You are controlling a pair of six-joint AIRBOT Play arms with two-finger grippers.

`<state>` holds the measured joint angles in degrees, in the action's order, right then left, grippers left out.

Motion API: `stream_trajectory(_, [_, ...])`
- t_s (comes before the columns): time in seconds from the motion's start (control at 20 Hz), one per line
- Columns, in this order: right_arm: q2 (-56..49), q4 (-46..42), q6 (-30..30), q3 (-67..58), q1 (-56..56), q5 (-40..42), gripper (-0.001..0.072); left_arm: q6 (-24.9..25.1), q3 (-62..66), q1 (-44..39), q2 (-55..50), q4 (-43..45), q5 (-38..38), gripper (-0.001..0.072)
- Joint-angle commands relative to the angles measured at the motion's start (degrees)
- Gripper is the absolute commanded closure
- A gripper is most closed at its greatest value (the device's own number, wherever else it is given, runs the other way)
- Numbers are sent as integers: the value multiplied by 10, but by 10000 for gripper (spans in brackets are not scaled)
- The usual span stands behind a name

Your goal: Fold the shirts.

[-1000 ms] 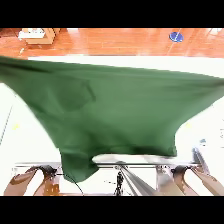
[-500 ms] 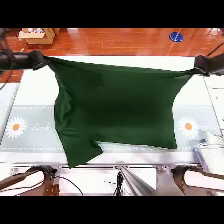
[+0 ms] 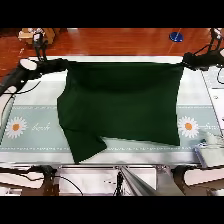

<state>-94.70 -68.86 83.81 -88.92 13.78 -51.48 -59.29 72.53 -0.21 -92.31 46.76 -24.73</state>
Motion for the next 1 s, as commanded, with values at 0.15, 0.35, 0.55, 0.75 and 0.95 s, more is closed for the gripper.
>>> stream_trajectory(0.15, [-74, 2, 0, 0, 0, -38, 685, 5, 0, -31, -64, 1, 64, 672])
stream_trajectory(0.35, [-54, 3, -1, -4, 4, -69, 685, 5, 29, -10, -49, 2, -11, 672])
stream_trajectory(0.55, [-14, -35, -1, -4, 9, -195, 685, -52, 93, 51, -38, 10, -276, 673])
stream_trajectory(0.75, [-17, -42, 0, 21, 7, -240, 685, -96, 91, 67, -47, 99, -375, 673])
stream_trajectory(0.95, [-47, -38, 0, 31, 6, -248, 685, -106, 91, 54, -78, 111, -388, 672])
